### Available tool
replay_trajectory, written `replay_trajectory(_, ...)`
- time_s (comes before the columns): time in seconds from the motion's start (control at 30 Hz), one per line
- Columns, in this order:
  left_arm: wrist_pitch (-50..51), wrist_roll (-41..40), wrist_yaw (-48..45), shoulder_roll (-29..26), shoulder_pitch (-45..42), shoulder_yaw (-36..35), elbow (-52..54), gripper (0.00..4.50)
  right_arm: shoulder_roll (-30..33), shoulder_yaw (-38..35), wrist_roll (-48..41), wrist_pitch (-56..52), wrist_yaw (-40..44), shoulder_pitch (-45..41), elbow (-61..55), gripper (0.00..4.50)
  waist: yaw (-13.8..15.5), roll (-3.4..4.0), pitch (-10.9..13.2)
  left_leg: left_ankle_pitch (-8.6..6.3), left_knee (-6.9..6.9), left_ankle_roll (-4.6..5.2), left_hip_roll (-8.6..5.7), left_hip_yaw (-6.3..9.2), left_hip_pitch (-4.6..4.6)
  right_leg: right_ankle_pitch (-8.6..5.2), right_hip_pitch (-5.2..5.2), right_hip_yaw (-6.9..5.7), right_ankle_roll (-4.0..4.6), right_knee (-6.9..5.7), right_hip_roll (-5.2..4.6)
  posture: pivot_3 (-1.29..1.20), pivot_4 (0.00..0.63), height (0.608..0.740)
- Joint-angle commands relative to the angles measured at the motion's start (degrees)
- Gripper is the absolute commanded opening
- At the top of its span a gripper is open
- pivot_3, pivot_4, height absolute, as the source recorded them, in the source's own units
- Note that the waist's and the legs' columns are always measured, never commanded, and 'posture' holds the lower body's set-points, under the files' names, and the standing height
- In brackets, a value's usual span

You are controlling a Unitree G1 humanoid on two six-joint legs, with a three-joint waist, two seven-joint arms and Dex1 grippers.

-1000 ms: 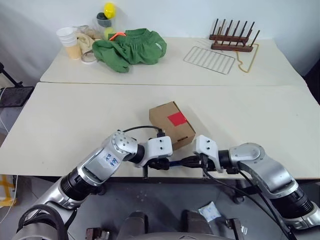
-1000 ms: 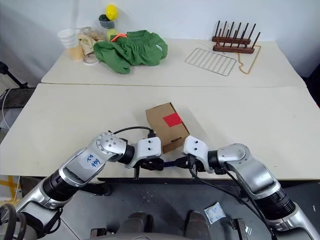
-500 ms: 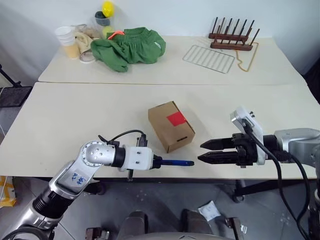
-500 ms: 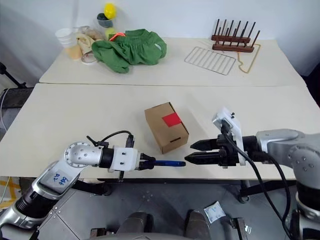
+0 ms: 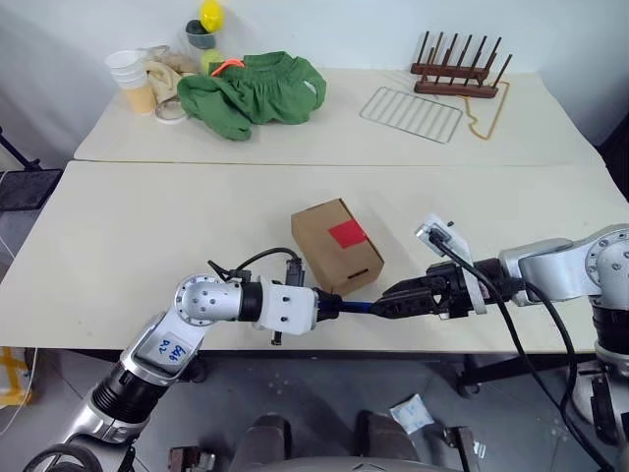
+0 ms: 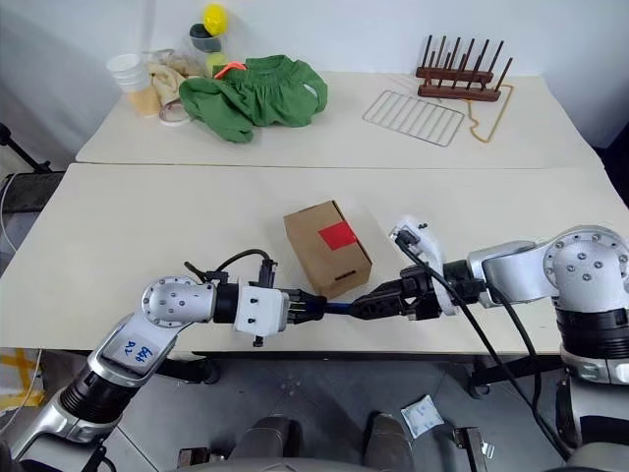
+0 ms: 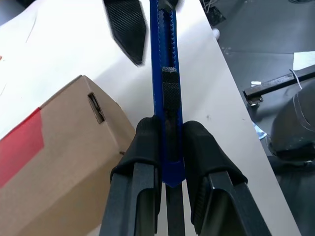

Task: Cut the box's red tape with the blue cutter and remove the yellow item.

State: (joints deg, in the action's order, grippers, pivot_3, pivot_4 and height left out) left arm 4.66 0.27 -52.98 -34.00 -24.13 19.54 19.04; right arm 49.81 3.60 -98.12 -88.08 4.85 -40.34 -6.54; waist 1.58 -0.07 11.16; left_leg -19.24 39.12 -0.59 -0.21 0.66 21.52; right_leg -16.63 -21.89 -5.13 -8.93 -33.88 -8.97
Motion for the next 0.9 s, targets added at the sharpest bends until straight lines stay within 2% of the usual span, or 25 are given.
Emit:
replay_trajectory(0.03, 0.8, 0.49, 0.76, 1.21, -0.67, 0.38, 0.78, 0.46, 2.76, 3.48, -8.88, 4.7, -6.52, -0.42, -0.66, 4.46, -0.04, 0.0, 0.0, 0.0, 0.0, 0.0, 0.0, 0.0, 0.0, 0.0, 0.0, 0.0, 0.0, 0.0, 0.0, 0.0, 0.15, 0.74)
replay_trajectory(0.17, 1.4, 0.97, 0.76, 1.5, -0.89, 0.18, 0.74, 0.46, 5.43, 7.26, -14.33, 8.86, -10.69, -0.35, -1.43, 4.46, -0.08, 0.0, 0.0, 0.0, 0.0, 0.0, 0.01, -0.02, 0.03, 0.0, -0.06, 0.01, 0.0, -0.01, 0.0, 0.0, 0.15, 0.74)
replay_trajectory(0.4, 2.45, 1.18, 0.65, 1.43, -0.78, -0.02, 1.47, 0.46, 5.53, 8.99, -14.88, 12.95, -12.71, 0.13, -1.57, 4.46, 0.0, 0.0, 0.0, 0.0, 0.0, 0.0, 0.02, -0.02, 0.05, 0.0, -0.06, 0.01, 0.0, 0.0, 0.01, 0.0, 0.15, 0.74)
replay_trajectory(0.73, 4.06, 1.13, 0.74, 1.58, -1.29, -0.35, 2.13, 0.46, 6.2, 9.65, -14.88, 13.76, -12.77, 2.0, -2.6, 1.11, -0.04, 0.0, 0.0, 0.0, 0.0, 0.0, 0.03, -0.01, 0.07, 0.0, -0.08, 0.01, 0.0, 0.01, 0.01, 0.0, 0.15, 0.74)
replay_trajectory(0.9, 4.5, 1.16, 0.72, 1.81, -1.61, -0.37, 2.3, 0.46, 5.7, 9.68, -14.88, 14.64, -13.41, 2.35, -2.37, 1.11, 0.05, 0.0, 0.0, 0.0, 0.0, 0.01, 0.03, -0.01, 0.09, 0.0, -0.09, 0.01, 0.0, 0.01, 0.01, 0.0, 0.15, 0.74)
